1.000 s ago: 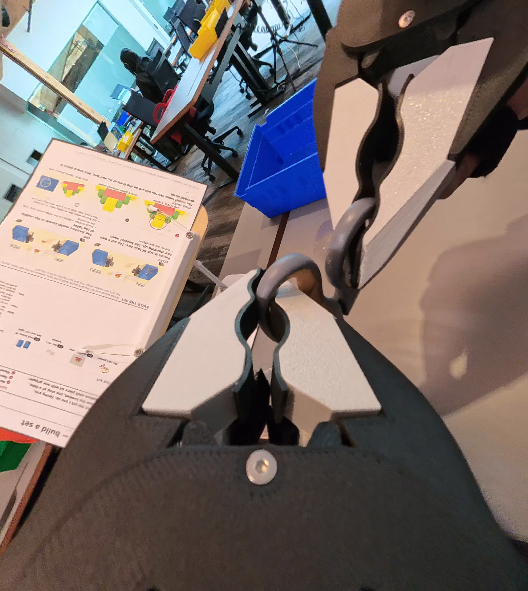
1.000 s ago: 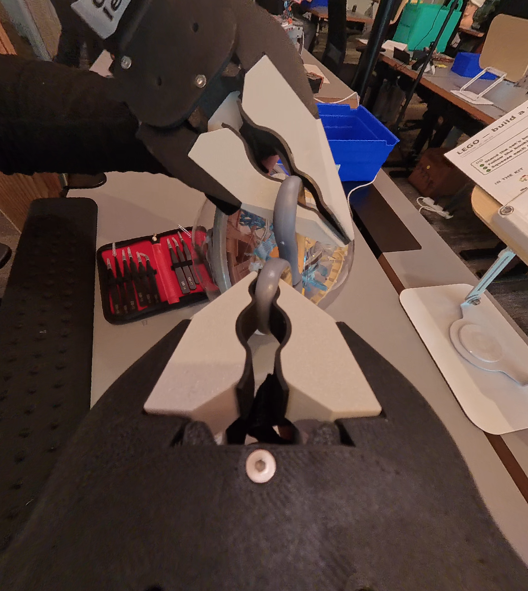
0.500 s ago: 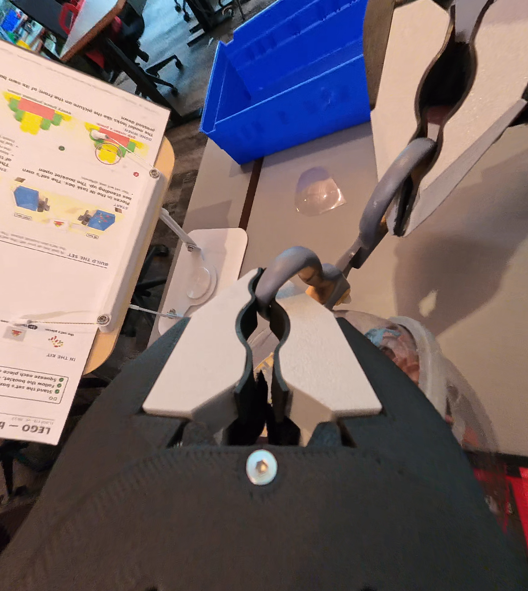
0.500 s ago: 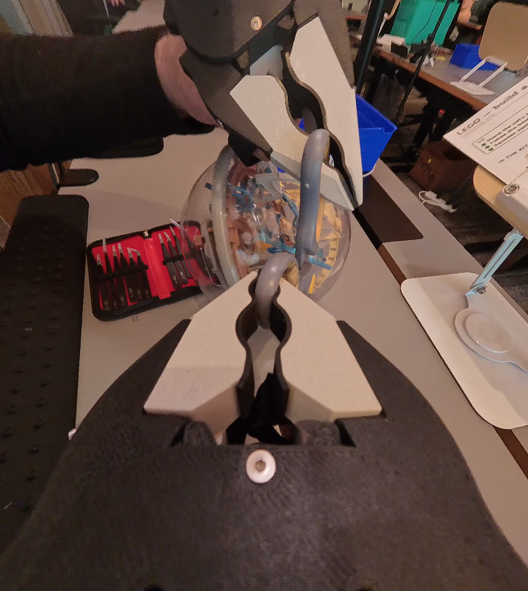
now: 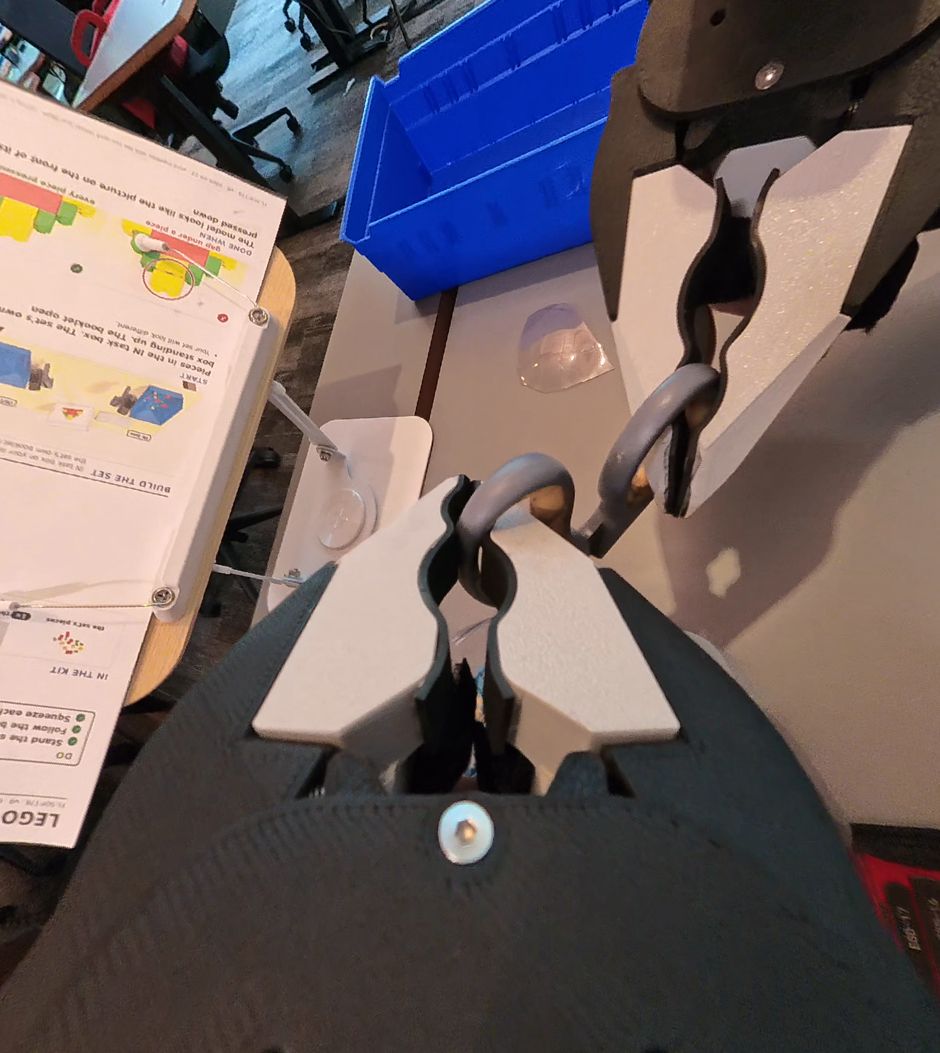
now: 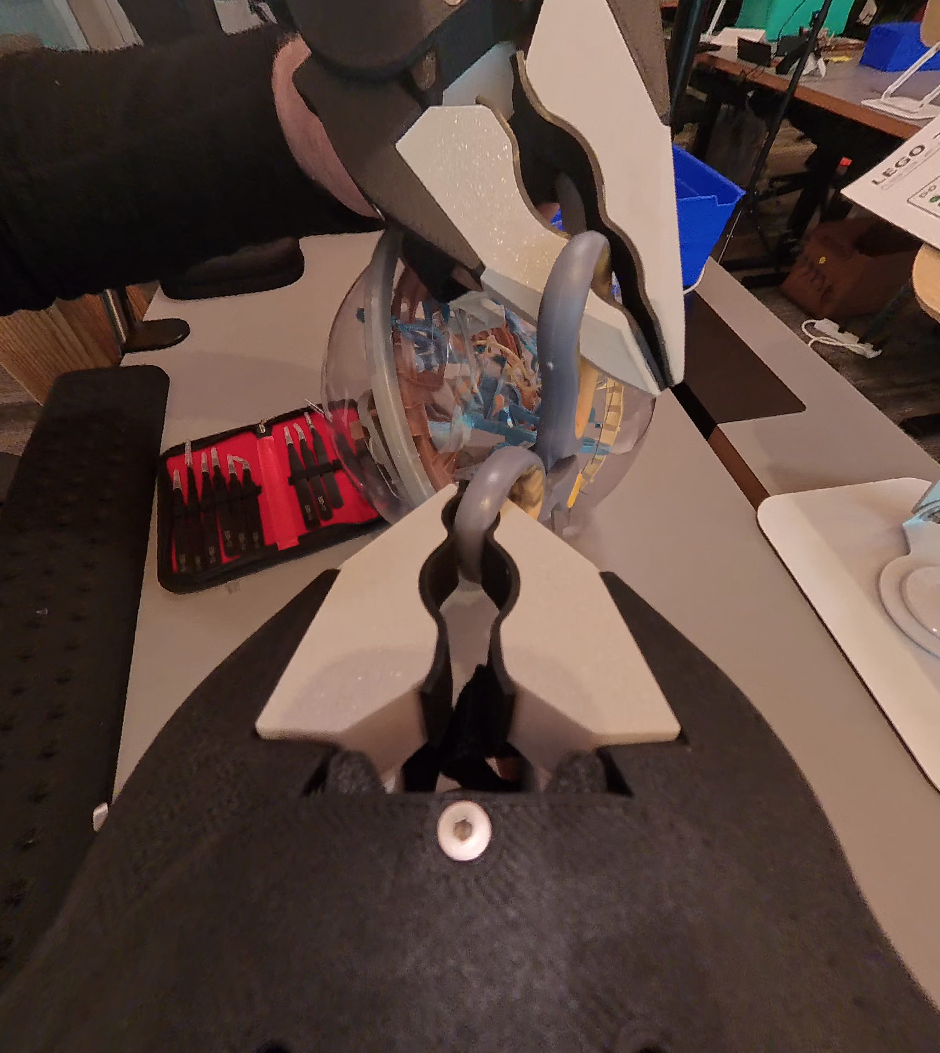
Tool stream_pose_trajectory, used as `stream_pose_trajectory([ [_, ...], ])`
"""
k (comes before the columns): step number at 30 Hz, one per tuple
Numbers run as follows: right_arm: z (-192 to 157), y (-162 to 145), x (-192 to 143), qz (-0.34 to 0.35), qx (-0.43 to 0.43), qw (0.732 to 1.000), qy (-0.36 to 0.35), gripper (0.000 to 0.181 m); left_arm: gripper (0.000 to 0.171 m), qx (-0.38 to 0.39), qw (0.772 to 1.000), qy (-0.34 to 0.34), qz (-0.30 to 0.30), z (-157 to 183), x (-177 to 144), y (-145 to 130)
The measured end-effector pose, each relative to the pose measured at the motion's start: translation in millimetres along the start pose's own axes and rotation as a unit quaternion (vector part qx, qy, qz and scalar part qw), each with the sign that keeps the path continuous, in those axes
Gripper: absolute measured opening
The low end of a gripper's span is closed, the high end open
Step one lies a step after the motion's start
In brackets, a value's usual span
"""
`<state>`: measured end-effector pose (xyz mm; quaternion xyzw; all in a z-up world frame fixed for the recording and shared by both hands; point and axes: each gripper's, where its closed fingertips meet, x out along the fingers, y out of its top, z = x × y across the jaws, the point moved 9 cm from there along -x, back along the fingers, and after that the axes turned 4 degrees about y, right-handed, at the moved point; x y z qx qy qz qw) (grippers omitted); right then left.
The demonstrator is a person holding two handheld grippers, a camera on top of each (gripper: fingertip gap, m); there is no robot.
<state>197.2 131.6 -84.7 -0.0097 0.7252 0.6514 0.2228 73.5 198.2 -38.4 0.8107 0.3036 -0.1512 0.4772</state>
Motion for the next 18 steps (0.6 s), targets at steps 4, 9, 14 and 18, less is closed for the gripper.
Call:
stream_pose_trajectory([
  [4, 0.3, 5.2, 1.9, 0.007, -0.002, 1.0, -0.007, 0.0, 0.0, 0.017, 1.0, 0.021, 0.003, 0.9, -0.3, 3.5],
  [9, -5.8, 14.5, 0.3, 0.022, -0.015, 1.0, -0.01, 0.0, 0.0, 0.03, 0.998, 0.041, 0.039, 7.7, -7.2, 9.5],
  [14, -6.6, 17.3, 0.3, 0.022, -0.014, 0.999, -0.024, 0.0, 0.0, 0.022, 0.997, 0.059, 0.042, 8.8, -8.1, 10.0],
  [18, -4.8, 18.0, 0.5, 0.02, -0.007, 0.999, -0.024, 0.0, 0.0, 0.024, 0.996, 0.075, 0.039, 11.0, -7.9, 11.0],
])
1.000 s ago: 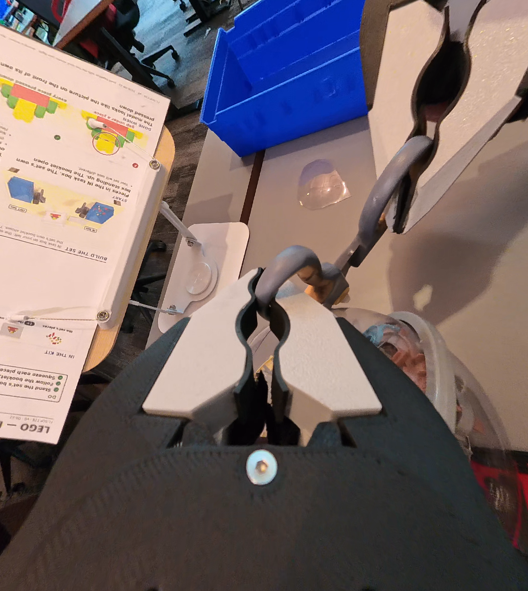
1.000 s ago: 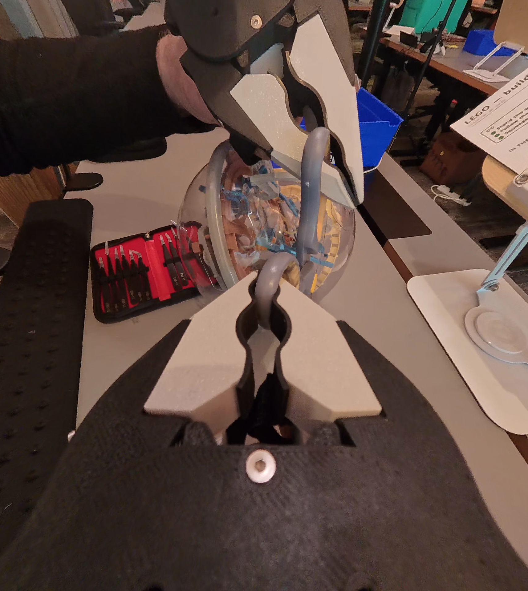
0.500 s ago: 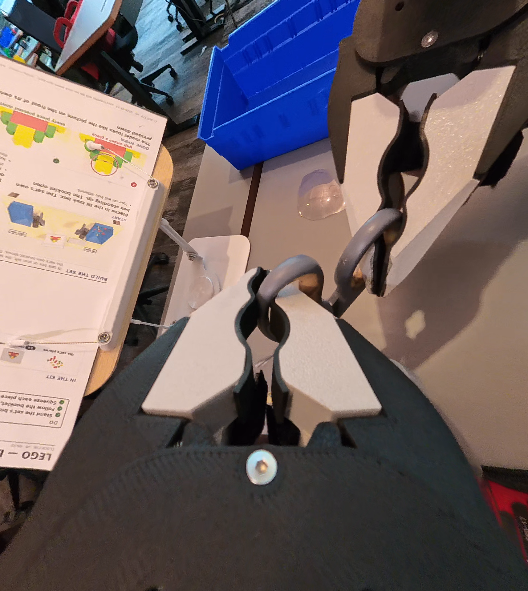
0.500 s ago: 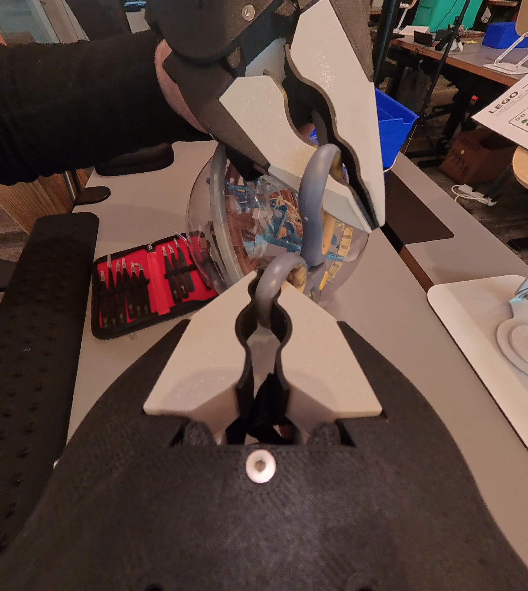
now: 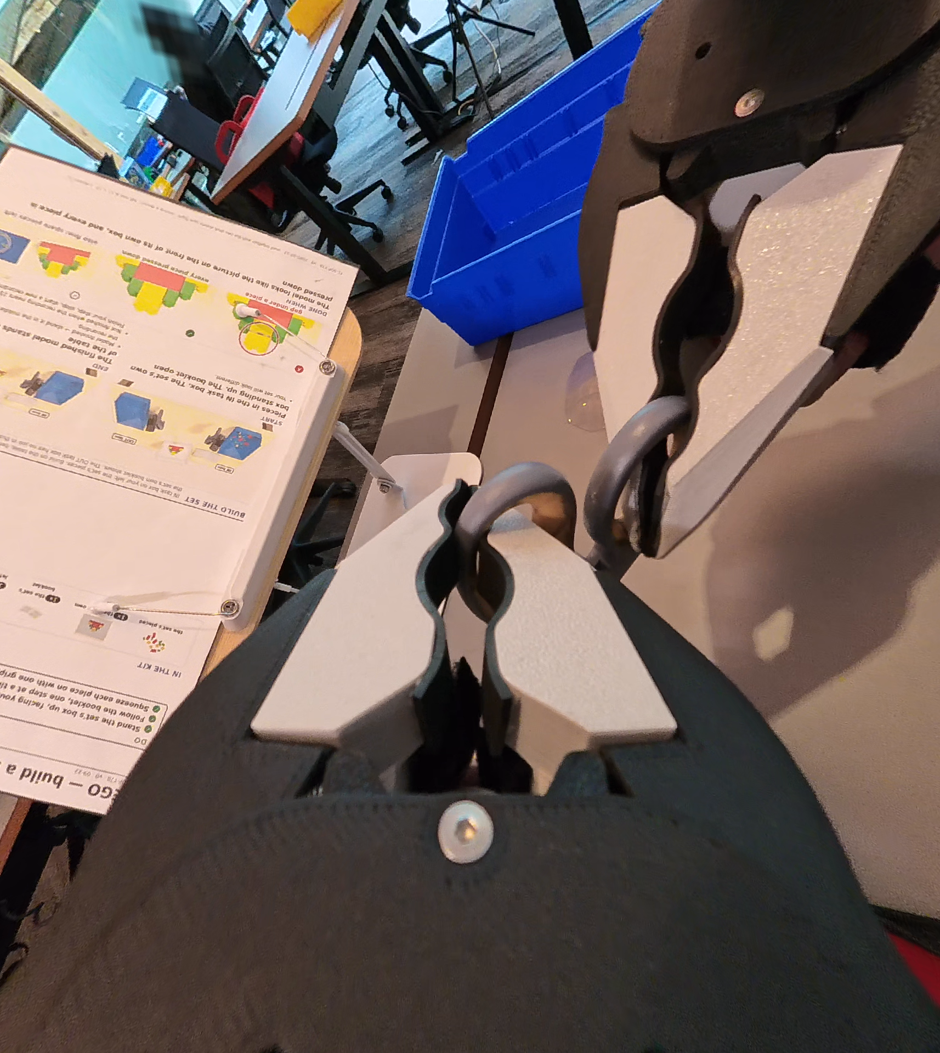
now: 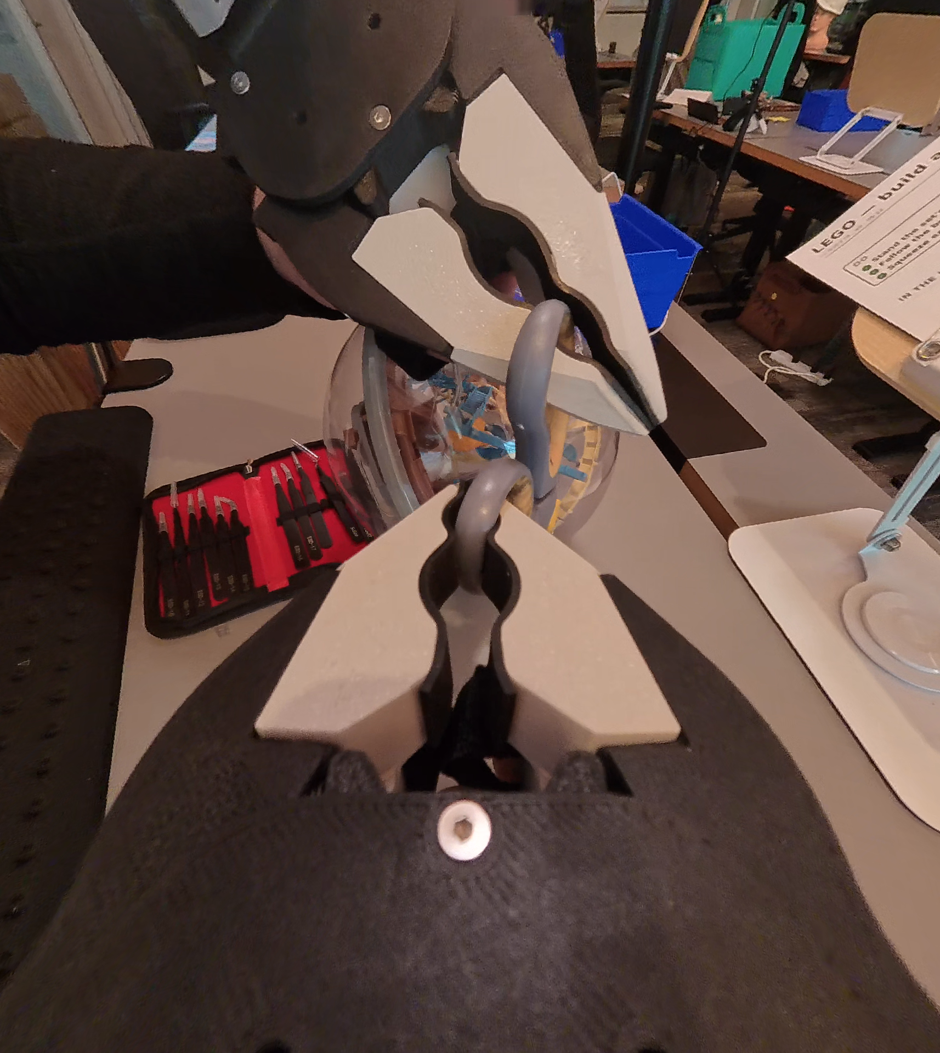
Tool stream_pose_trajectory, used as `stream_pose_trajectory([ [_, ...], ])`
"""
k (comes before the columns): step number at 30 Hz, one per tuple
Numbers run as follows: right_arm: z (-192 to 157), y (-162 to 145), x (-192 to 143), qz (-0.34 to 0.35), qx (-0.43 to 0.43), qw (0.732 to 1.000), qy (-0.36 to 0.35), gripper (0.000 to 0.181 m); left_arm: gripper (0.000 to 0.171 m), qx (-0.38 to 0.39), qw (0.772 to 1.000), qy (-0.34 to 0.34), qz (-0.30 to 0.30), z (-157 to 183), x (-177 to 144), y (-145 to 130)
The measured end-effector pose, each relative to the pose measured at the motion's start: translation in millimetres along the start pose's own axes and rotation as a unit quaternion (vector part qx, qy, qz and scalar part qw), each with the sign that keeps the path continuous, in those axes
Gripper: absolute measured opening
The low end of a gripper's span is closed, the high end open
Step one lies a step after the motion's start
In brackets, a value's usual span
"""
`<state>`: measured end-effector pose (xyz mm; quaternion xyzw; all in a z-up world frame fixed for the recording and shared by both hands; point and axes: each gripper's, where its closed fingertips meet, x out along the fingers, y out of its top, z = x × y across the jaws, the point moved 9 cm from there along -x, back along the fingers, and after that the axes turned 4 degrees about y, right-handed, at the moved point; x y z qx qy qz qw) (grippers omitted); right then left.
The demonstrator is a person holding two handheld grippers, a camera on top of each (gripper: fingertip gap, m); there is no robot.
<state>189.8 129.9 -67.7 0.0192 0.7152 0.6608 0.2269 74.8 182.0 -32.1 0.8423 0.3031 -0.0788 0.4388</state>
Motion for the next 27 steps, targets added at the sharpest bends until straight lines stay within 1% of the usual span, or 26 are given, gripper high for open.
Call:
stream_pose_trajectory([
  [4, -2.2, 2.4, 1.1, -0.005, 0.002, 1.0, 0.01, 0.0, 0.0, 0.0, 1.0, 0.009, 0.001, 1.2, -1.4, 1.1],
  [10, 1.4, 10.0, 4.6, -0.013, 0.007, 1.0, 0.002, 0.0, 0.0, -0.006, 0.999, 0.048, -0.003, -4.5, -0.1, -0.2],
  [13, 1.9, 6.7, 4.7, -0.011, 0.006, 1.0, 0.001, 0.0, 0.0, 0.003, 0.999, 0.041, -0.007, -3.8, 1.7, -1.0],
  [15, -3.8, -0.1, 1.1, -0.034, -0.023, 0.999, -0.006, 0.0, 0.0, 0.033, 0.999, 0.027, 0.003, 7.0, -2.6, 1.9],
  [17, -19.2, -1.5, -4.5, -0.035, -0.04, 0.999, -0.002, 0.0, 0.0, 0.045, 0.998, 0.016, 0.032, 17.1, -14.5, 7.2],
  [19, -41.2, 0.3, -6.7, -0.052, -0.078, 0.995, -0.027, 0.0, 0.0, 0.067, 0.996, 0.015, 0.048, 30.8, -28.0, 11.9],
  [22, -79.5, 1.3, -6.4, -0.087, -0.145, 0.984, -0.057, 0.0, 0.0, 0.115, 0.99, 0.045, 0.074, 59.7, -56.2, 16.0],
  [24, -104.0, 2.7, -3.9, -0.102, -0.181, 0.974, -0.088, 0.0, 0.0, 0.129, 0.984, 0.082, 0.089, 79.3, -77.7, 14.9],
  [27, -145.2, -1.0, 8.1, -0.13, -0.248, 0.952, -0.126, 0.0, 0.0, 0.152, 0.978, 0.115, 0.088, 110.2, -109.0, 9.6],
])
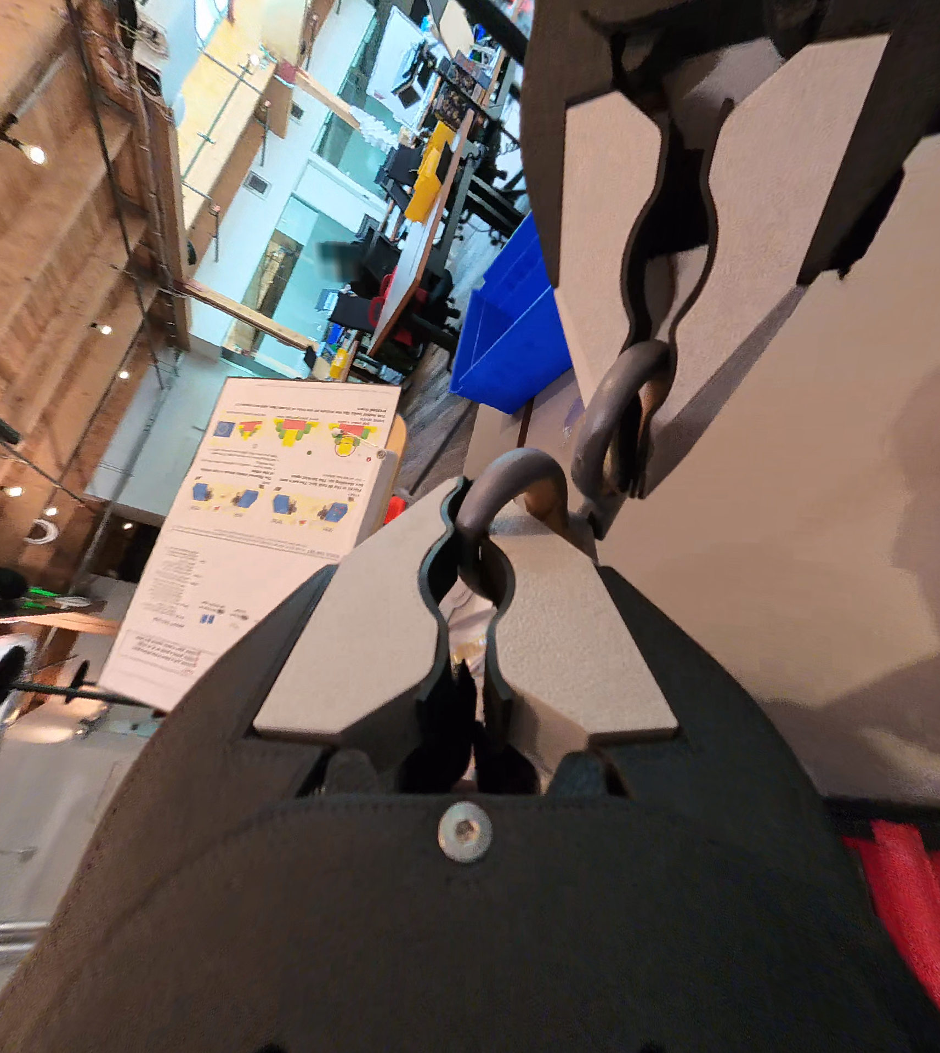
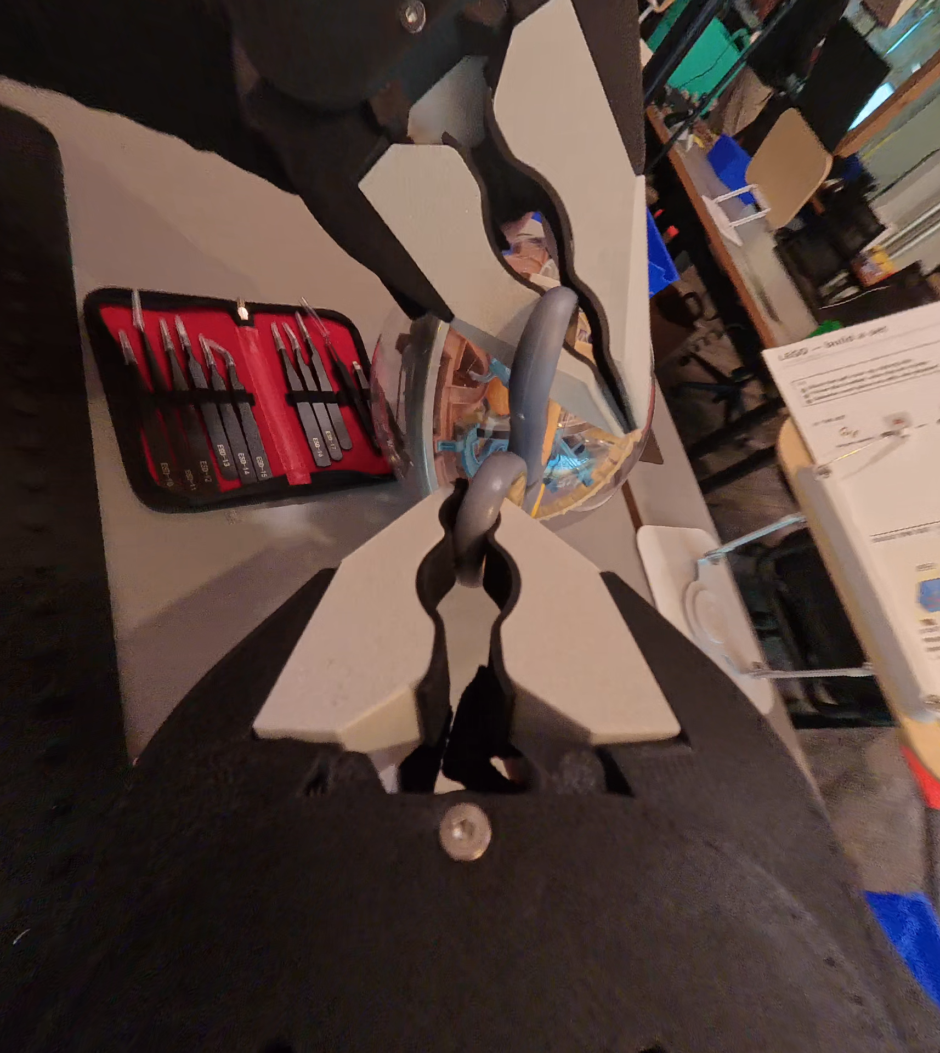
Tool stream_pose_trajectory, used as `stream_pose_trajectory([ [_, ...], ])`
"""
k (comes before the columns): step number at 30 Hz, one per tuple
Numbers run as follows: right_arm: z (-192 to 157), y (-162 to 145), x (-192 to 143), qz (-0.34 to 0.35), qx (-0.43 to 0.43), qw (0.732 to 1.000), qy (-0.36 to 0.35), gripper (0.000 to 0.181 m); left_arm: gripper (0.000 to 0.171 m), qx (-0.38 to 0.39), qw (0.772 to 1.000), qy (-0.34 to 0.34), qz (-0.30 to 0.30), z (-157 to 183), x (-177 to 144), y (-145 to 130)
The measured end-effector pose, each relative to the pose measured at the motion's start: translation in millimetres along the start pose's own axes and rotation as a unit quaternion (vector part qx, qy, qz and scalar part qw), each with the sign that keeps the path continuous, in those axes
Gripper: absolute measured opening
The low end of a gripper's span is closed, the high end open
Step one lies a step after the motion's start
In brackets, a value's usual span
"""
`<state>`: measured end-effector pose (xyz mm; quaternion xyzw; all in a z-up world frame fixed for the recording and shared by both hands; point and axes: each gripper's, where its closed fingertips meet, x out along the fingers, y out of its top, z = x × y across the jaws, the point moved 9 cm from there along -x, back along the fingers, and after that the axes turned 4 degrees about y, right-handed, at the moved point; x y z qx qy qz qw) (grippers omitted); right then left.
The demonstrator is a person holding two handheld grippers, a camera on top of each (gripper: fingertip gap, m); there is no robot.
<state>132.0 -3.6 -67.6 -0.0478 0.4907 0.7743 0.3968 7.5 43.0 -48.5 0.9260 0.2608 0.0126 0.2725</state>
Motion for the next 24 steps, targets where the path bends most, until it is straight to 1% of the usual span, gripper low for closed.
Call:
stream_pose_trajectory([
  [3, -35.6, 13.1, 5.6, -0.034, -0.083, 0.995, -0.033, 0.0, 0.0, 0.007, 0.999, 0.034, -0.021, 24.3, -32.0, 2.3],
  [6, -58.5, 21.9, 13.4, -0.052, -0.131, 0.988, -0.065, 0.0, 0.0, -0.004, 0.996, 0.079, -0.03, 42.2, -54.0, -0.7],
  [9, -73.3, 17.1, 17.9, -0.055, -0.127, 0.988, -0.072, 0.0, 0.0, 0.027, 0.994, 0.097, -0.043, 61.0, -63.6, -0.6],
  [11, -81.8, 11.4, 18.9, -0.049, -0.104, 0.991, -0.066, 0.0, 0.0, 0.026, 0.992, 0.116, -0.042, 72.8, -67.0, -0.1],
  [13, -90.9, 6.3, 20.1, -0.04, -0.079, 0.995, -0.052, 0.0, 0.0, 0.016, 0.992, 0.12, -0.046, 83.1, -69.4, -0.4],
  [16, -101.0, -1.0, 18.8, -0.018, -0.025, 0.999, -0.031, 0.006, 0.001, 0.006, 0.989, 0.135, -0.055, 96.6, -73.1, -0.6],
  [18, -103.8, -2.7, 15.4, 0.01, 0.03, 0.999, -0.003, 0.015, 0.001, 0.006, 0.984, 0.168, -0.063, 103.0, -76.5, -1.8],
  [20, -103.0, -4.4, 10.4, 0.041, 0.096, 0.994, 0.018, 0.022, 0.001, -0.004, 0.982, 0.179, -0.062, 106.6, -78.4, -1.9],
  [21, -101.6, -5.8, 6.9, 0.066, 0.144, 0.987, 0.033, 0.024, 0.001, -0.002, 0.98, 0.185, -0.066, 107.4, -78.8, -2.4],
  [22, -98.6, -8.4, 3.5, 0.099, 0.207, 0.972, 0.053, 0.026, 0.001, -0.004, 0.98, 0.189, -0.068, 108.2, -79.2, -3.0],
  [23, -94.1, -13.3, 1.4, 0.13, 0.275, 0.95, 0.073, 0.027, 0.002, -0.008, 0.979, 0.191, -0.067, 109.2, -80.1, -3.2],
  [24, -89.5, -20.2, 1.3, 0.158, 0.343, 0.92, 0.102, 0.032, 0.002, -0.007, 0.979, 0.194, -0.067, 111.0, -80.8, -3.2],
])
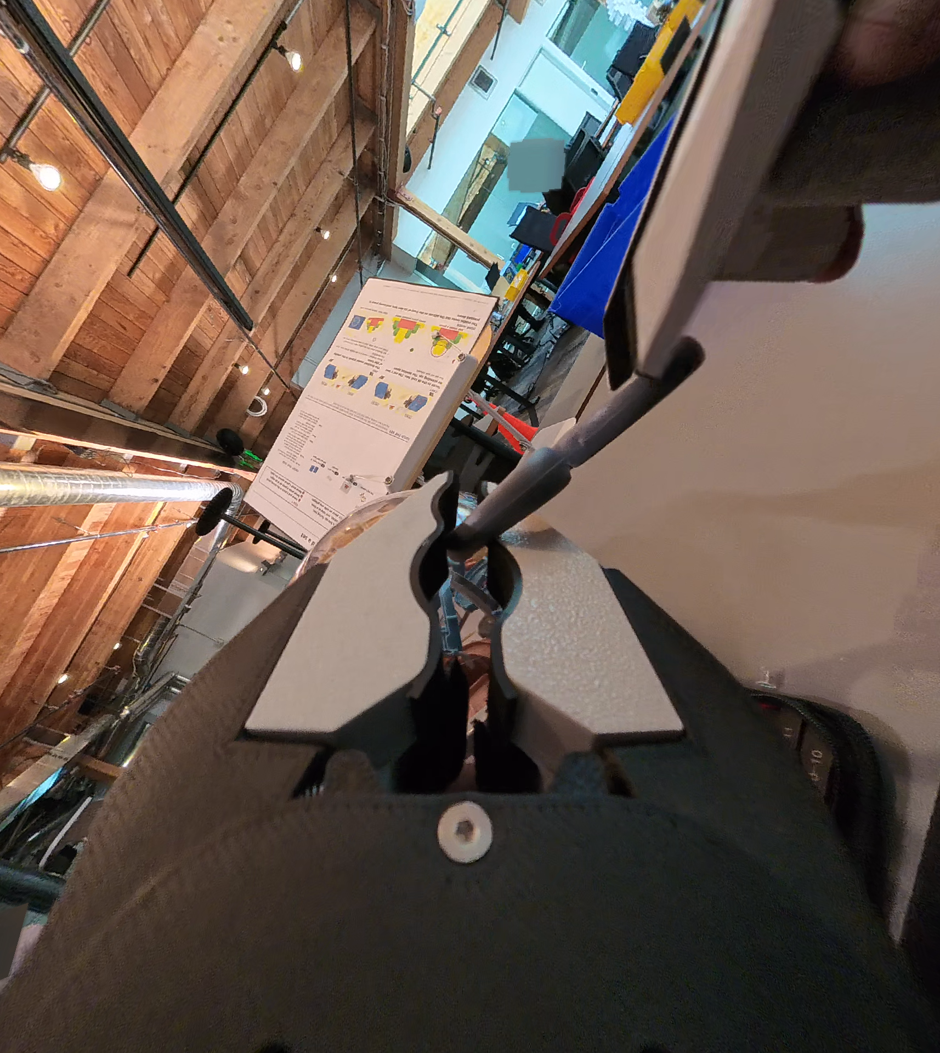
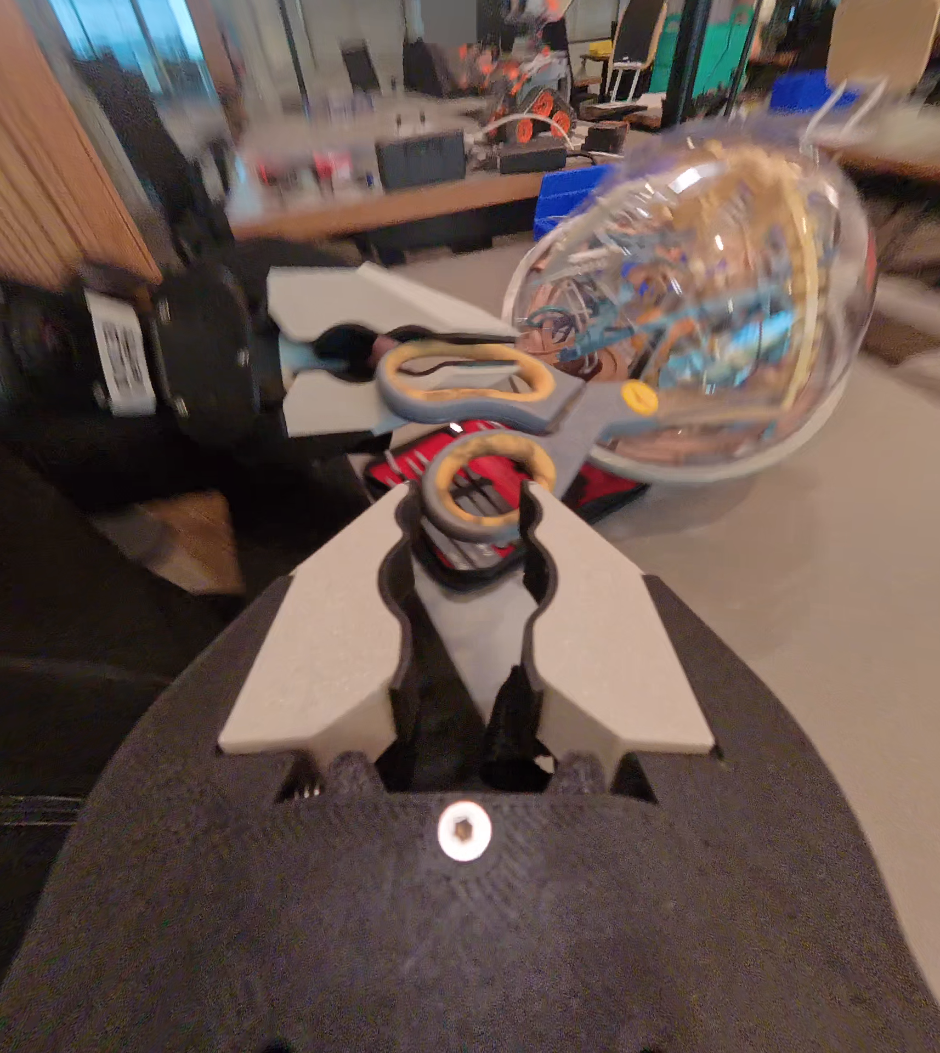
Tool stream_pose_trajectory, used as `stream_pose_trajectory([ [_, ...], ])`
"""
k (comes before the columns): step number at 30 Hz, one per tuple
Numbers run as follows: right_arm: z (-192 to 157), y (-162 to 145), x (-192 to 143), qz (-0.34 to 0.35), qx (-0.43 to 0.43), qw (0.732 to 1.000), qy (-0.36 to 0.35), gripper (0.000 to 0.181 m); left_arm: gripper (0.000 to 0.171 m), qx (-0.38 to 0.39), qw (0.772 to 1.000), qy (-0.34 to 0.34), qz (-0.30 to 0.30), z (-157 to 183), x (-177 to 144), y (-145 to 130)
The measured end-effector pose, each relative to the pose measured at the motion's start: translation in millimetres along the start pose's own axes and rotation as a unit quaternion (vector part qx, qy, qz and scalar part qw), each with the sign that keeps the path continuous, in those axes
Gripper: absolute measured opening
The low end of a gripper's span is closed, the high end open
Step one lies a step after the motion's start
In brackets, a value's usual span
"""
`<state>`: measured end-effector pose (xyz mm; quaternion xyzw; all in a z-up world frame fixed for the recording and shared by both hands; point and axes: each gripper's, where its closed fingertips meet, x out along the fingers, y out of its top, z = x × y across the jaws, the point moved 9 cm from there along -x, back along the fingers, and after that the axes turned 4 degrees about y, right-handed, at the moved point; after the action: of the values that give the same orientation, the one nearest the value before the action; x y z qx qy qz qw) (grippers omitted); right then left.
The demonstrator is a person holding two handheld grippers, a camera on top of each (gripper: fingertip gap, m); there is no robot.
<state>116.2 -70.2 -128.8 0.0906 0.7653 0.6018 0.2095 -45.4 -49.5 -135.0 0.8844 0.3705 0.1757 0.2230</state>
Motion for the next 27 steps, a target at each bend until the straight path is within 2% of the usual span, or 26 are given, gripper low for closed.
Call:
stream_pose_trajectory([
  [3, 19.0, -9.4, -4.7, 0.068, 0.164, 0.98, 0.087, 0.026, 0.003, 0.002, 1.0, 0.011, -0.004, 4.1, -4.1, 0.3],
  [4, 23.1, -11.7, -6.3, 0.078, 0.185, 0.976, 0.09, 0.026, 0.002, 0.0, 1.0, 0.016, -0.008, 3.6, -5.3, -0.3],
  [5, 25.9, -13.3, -7.3, 0.079, 0.193, 0.975, 0.08, 0.045, 0.002, -0.005, 1.0, 0.02, -0.009, 2.4, -6.5, -0.6],
  [6, 26.2, -15.1, -7.2, 0.073, 0.198, 0.974, 0.076, 0.054, 0.002, -0.008, 0.999, 0.028, -0.014, 0.6, -7.5, -1.1],
  [9, 26.0, -22.3, -1.0, 0.076, 0.253, 0.958, 0.113, 0.057, 0.002, -0.013, 0.999, 0.031, -0.013, 0.2, -9.4, -1.8],
  [12, 24.8, -28.7, 20.6, 0.076, 0.33, 0.922, 0.187, 0.066, 0.004, -0.007, 1.0, 0.024, -0.013, 6.0, -9.7, -0.8],
  [13, 22.9, -28.9, 28.4, 0.078, 0.343, 0.912, 0.209, 0.063, 0.005, -0.008, 1.0, 0.019, -0.011, 8.2, -10.3, -0.1],
  [15, 21.7, -29.4, 39.9, 0.084, 0.352, 0.905, 0.226, 0.035, 0.005, -0.008, 1.0, 0.018, -0.016, 9.3, -11.6, -2.1],
  [18, 23.6, -32.8, 46.8, 0.103, 0.369, 0.889, 0.25, 0.026, 0.007, -0.016, 1.0, -0.005, -0.018, 6.9, -15.9, -9.3],
  [21, 21.4, -32.9, 53.3, 0.103, 0.36, 0.888, 0.266, 0.019, 0.013, -0.056, 0.997, -0.034, -0.028, 3.6, -27.1, -18.9],
  [24, 16.5, -31.8, 62.7, 0.075, 0.34, 0.898, 0.268, 0.014, 0.033, -0.068, 0.992, -0.09, -0.049, 2.7, -43.3, -23.1],
  [25, 16.9, -31.7, 64.7, 0.07, 0.339, 0.898, 0.27, 0.013, 0.056, -0.07, 0.992, -0.092, -0.057, 1.4, -47.2, -24.2],
  [27, 21.3, -31.7, 65.8, 0.073, 0.345, 0.896, 0.27, 0.011, 0.066, -0.06, 0.988, -0.123, -0.075, 0.2, -57.1, -28.9],
])
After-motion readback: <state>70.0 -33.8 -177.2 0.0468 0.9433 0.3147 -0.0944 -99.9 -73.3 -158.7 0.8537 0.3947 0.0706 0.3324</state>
